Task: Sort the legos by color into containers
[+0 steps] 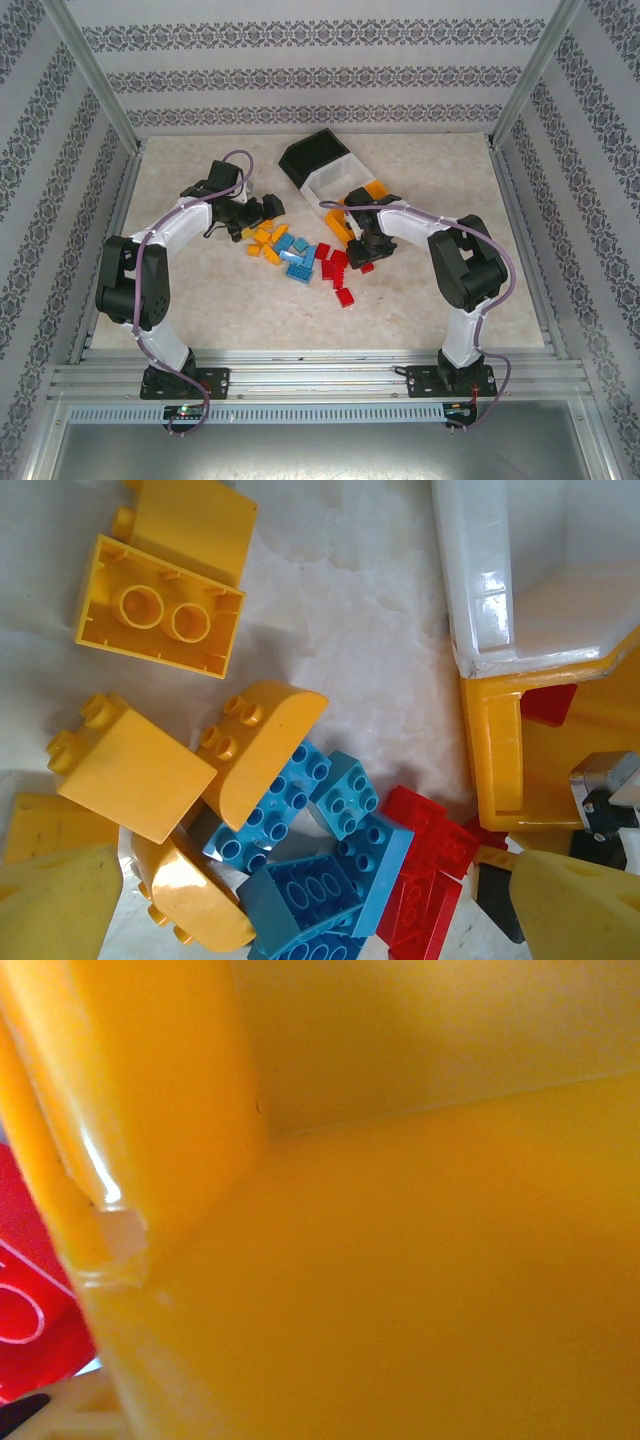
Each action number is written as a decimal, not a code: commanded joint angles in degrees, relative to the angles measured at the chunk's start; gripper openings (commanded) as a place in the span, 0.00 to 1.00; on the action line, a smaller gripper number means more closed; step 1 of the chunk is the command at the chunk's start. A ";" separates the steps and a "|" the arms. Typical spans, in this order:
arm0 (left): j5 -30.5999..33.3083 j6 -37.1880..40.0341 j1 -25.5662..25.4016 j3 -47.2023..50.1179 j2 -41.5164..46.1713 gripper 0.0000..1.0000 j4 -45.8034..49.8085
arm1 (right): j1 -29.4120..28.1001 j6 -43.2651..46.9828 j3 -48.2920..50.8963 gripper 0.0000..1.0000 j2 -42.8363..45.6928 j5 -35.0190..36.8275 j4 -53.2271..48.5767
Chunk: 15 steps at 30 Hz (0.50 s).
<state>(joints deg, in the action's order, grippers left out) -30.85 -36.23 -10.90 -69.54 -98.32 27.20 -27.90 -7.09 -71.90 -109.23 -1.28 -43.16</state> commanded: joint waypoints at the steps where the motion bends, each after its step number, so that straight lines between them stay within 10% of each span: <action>1: 0.22 0.91 -0.37 -1.39 0.41 1.00 1.75 | -0.12 -0.49 0.93 0.53 -1.60 2.06 -1.50; 15: 0.01 0.54 -0.36 -0.70 0.41 1.00 1.36 | -0.66 -3.17 2.29 0.38 2.27 2.35 -2.08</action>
<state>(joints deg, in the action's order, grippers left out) -30.87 -36.25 -10.90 -69.58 -98.32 27.22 -28.23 -8.43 -70.96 -108.79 0.30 -42.35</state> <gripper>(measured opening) 0.999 0.385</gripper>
